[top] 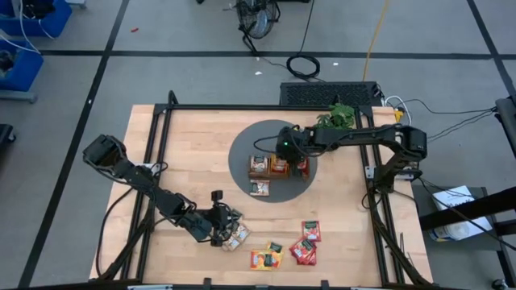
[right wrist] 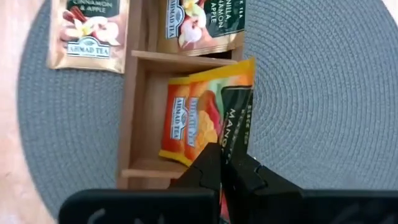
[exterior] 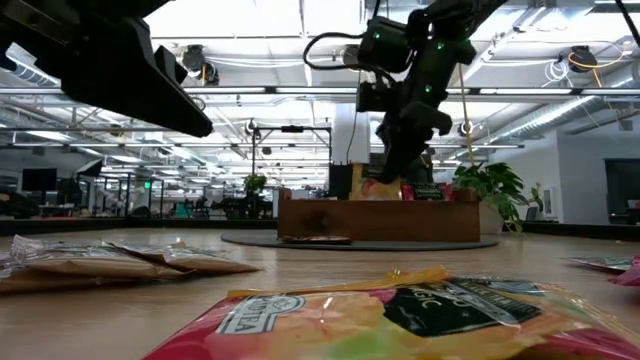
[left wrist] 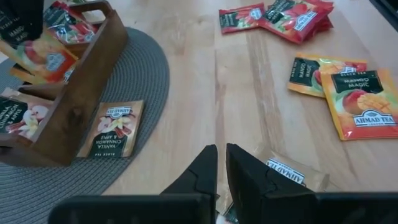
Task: Pick & Place Tea
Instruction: Put the top orange tea packet into the middle section of the wooden organizer
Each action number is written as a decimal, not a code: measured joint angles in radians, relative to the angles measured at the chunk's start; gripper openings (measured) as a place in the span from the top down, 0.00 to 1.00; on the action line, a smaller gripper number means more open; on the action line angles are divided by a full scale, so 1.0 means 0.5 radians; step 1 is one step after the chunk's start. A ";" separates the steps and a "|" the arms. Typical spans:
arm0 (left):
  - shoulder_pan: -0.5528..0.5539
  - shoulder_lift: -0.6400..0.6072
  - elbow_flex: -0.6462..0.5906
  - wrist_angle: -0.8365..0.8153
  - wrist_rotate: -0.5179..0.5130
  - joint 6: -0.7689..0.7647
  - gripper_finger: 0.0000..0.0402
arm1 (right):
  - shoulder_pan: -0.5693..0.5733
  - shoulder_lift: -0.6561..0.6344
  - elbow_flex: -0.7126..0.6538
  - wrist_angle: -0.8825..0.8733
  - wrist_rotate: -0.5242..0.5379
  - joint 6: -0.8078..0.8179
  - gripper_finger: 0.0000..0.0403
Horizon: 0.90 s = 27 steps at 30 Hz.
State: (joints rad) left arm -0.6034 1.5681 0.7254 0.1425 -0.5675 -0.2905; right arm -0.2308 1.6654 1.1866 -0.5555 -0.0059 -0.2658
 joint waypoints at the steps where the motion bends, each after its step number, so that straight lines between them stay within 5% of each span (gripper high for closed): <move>1: 0.000 0.000 0.000 -0.005 -0.001 -0.001 0.90 | -0.008 0.019 0.000 0.000 0.000 -0.011 1.00; 15: 0.020 0.001 0.000 -0.043 -0.001 -0.015 0.90 | 0.016 0.142 0.000 0.149 0.001 -0.048 0.99; 27: 0.019 0.002 0.000 -0.102 -0.002 -0.077 0.90 | 0.065 0.129 0.000 0.152 0.072 0.092 0.82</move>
State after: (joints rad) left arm -0.5938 1.5688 0.7254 0.0914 -0.5685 -0.3288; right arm -0.1984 1.7297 1.1866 -0.4796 0.0299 -0.2200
